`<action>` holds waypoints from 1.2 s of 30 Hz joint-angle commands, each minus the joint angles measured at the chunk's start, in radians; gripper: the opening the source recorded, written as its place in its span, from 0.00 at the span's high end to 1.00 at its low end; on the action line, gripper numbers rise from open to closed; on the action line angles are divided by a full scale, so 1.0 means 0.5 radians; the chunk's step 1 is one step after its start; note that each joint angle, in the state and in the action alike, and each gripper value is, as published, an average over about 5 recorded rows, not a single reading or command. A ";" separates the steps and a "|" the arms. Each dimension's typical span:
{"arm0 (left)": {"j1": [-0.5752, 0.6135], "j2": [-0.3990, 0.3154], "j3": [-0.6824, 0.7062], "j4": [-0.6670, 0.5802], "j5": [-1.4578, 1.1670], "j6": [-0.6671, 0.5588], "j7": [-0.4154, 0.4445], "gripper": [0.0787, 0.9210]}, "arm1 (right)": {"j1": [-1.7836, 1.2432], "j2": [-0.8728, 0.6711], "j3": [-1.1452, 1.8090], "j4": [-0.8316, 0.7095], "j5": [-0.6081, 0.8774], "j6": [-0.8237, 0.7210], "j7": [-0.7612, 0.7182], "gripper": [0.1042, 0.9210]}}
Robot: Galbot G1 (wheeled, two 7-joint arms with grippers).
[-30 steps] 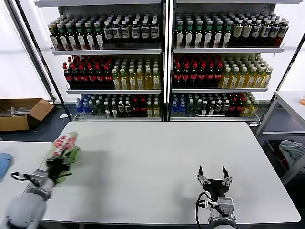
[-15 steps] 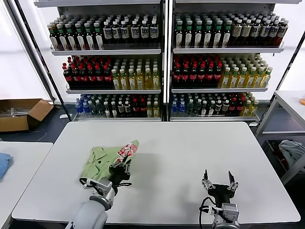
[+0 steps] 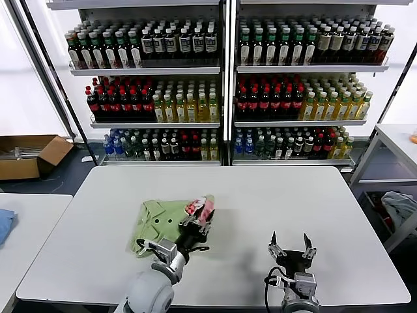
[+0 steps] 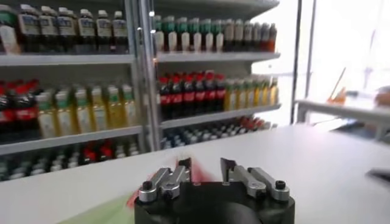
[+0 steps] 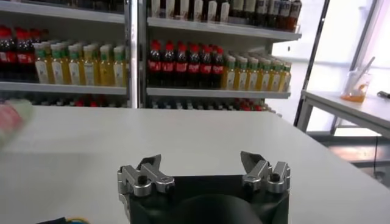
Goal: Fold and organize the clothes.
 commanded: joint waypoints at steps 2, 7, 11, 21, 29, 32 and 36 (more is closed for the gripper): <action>-0.053 -0.076 0.043 -0.050 -0.285 -0.065 -0.092 0.57 | 0.265 -0.041 -0.098 -0.091 0.594 -0.210 0.010 0.12; -0.055 0.064 -0.194 0.015 0.011 0.055 -0.205 0.39 | 0.506 -0.143 -0.247 -0.123 1.146 -0.367 -0.066 0.12; -0.013 0.185 -0.399 -0.001 0.061 0.115 -0.250 0.26 | 0.703 -0.177 -0.433 -0.181 1.377 -0.399 -0.007 0.12; 0.089 0.208 -0.534 -0.030 0.064 0.136 -0.310 0.12 | 0.914 -0.102 -0.724 -0.468 1.363 -0.399 0.147 0.12; 0.090 0.187 -0.556 -0.007 0.041 0.137 -0.330 0.12 | 0.922 -0.035 -0.732 -0.563 1.337 -0.399 0.227 0.19; 0.091 0.182 -0.555 -0.002 0.031 0.138 -0.337 0.12 | 0.911 -0.030 -0.724 -0.571 1.332 -0.398 0.256 0.23; 0.098 0.175 -0.550 0.008 0.020 0.138 -0.344 0.12 | 0.893 -0.025 -0.719 -0.581 1.315 -0.398 0.278 0.25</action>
